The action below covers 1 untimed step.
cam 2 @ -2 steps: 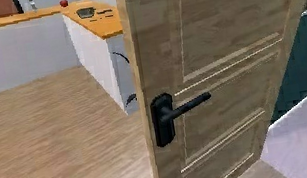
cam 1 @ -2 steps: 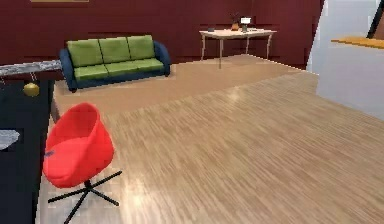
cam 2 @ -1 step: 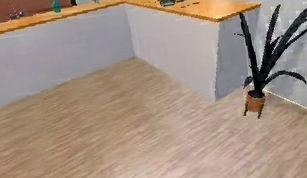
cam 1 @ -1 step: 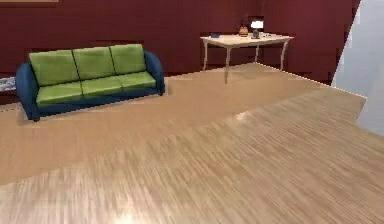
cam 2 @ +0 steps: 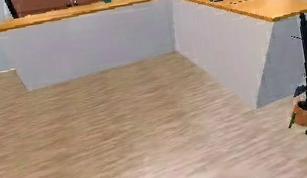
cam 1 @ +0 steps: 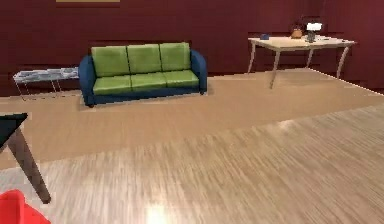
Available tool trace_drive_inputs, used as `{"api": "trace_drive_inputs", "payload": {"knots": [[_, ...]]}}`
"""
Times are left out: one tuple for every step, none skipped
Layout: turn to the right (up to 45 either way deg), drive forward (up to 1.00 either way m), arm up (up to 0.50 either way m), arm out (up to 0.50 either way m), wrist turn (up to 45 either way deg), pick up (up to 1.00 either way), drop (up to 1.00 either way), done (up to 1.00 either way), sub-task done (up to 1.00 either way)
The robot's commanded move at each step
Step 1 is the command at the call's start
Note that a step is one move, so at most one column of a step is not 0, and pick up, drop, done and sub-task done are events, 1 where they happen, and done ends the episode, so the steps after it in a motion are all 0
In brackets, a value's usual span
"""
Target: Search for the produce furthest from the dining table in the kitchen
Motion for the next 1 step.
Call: {"api": "trace_drive_inputs", "payload": {"knots": [[0.0, 0.2, 0.0, 0.0, 0.0, 0.0, 0.0, 0.0, 0.0]]}}
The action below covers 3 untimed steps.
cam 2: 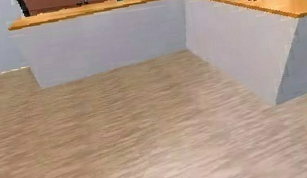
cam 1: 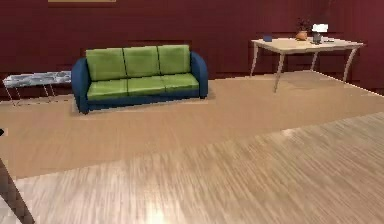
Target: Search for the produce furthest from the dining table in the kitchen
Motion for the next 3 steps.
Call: {"api": "trace_drive_inputs", "payload": {"knots": [[-12.0, 0.0, 0.0, 0.0, 0.0, 0.0, 0.0, 0.0, 0.0], [0.0, 0.25, 0.0, 0.0, 0.0, 0.0, 0.0, 0.0, 0.0], [-45.0, 0.0, 0.0, 0.0, 0.0, 0.0, 0.0, 0.0, 0.0]]}}
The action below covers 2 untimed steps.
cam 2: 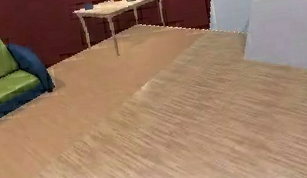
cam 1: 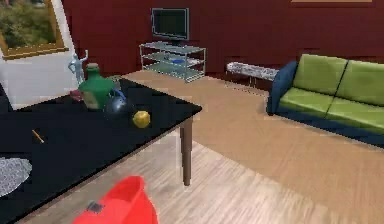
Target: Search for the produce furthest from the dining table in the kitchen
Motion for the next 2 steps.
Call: {"api": "trace_drive_inputs", "payload": {"knots": [[45.0, 0.0, 0.0, 0.0, 0.0, 0.0, 0.0, 0.0, 0.0], [45.0, 0.0, 0.0, 0.0, 0.0, 0.0, 0.0, 0.0, 0.0]]}}
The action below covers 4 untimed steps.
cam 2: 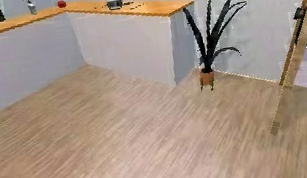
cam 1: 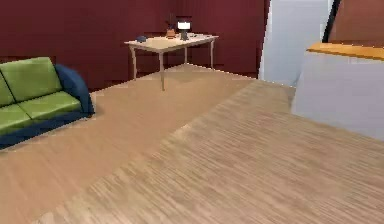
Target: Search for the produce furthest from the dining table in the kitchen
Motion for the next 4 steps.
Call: {"api": "trace_drive_inputs", "payload": {"knots": [[39.0, 0.0, 0.0, 0.0, 0.0, 0.0, 0.0, 0.0, 0.0], [0.0, 0.1, 0.0, 0.0, 0.0, 0.0, 0.0, 0.0, 0.0], [27.0, 0.0, 0.0, 0.0, 0.0, 0.0, 0.0, 0.0, 0.0], [3.0, 0.0, 0.0, 0.0, 0.0, 0.0, 0.0, 0.0, 0.0]]}}
